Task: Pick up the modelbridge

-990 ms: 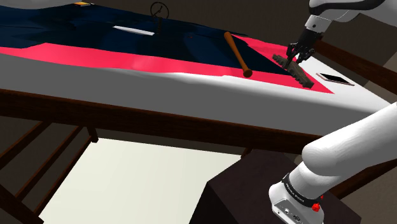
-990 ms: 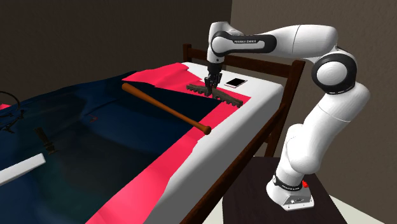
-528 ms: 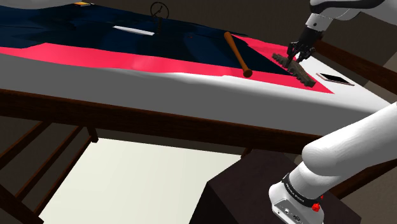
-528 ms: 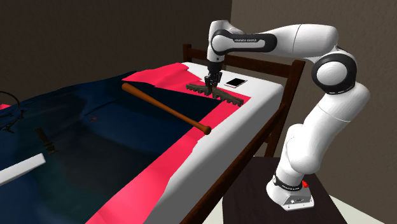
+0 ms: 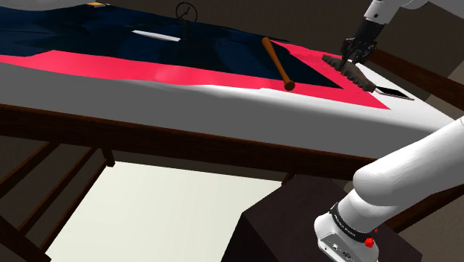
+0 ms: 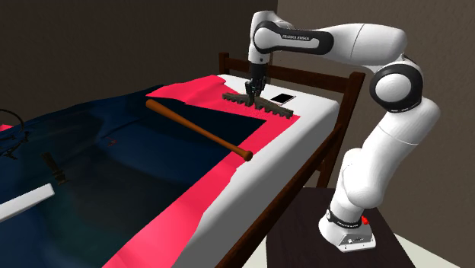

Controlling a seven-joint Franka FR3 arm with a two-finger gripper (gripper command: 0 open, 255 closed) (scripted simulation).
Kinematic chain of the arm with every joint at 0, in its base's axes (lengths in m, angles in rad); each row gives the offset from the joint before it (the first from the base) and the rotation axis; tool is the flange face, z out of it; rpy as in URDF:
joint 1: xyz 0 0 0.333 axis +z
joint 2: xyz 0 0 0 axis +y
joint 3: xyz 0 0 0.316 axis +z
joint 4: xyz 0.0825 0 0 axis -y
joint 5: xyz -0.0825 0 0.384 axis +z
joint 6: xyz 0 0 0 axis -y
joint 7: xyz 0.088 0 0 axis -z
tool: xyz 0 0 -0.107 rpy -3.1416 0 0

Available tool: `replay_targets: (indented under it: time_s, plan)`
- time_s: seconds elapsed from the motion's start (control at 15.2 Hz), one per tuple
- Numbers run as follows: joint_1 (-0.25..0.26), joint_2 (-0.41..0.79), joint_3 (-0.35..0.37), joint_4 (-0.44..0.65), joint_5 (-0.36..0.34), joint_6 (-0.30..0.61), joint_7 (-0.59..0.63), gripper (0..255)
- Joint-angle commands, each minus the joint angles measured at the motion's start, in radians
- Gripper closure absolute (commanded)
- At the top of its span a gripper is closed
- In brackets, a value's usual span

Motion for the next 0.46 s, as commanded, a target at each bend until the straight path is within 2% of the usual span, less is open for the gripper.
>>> replay_targets:
  time_s: [0.0, 0.26, 0.4]
  plan:
    - [0.001, 0.011, -0.001, 0.037, 0.003, -0.026, -0.002, 255]
    - [0.001, 0.032, -0.004, 0.114, 0.010, -0.083, -0.006, 255]
    - [0.001, 0.033, -0.004, 0.117, 0.010, -0.085, -0.006, 255]
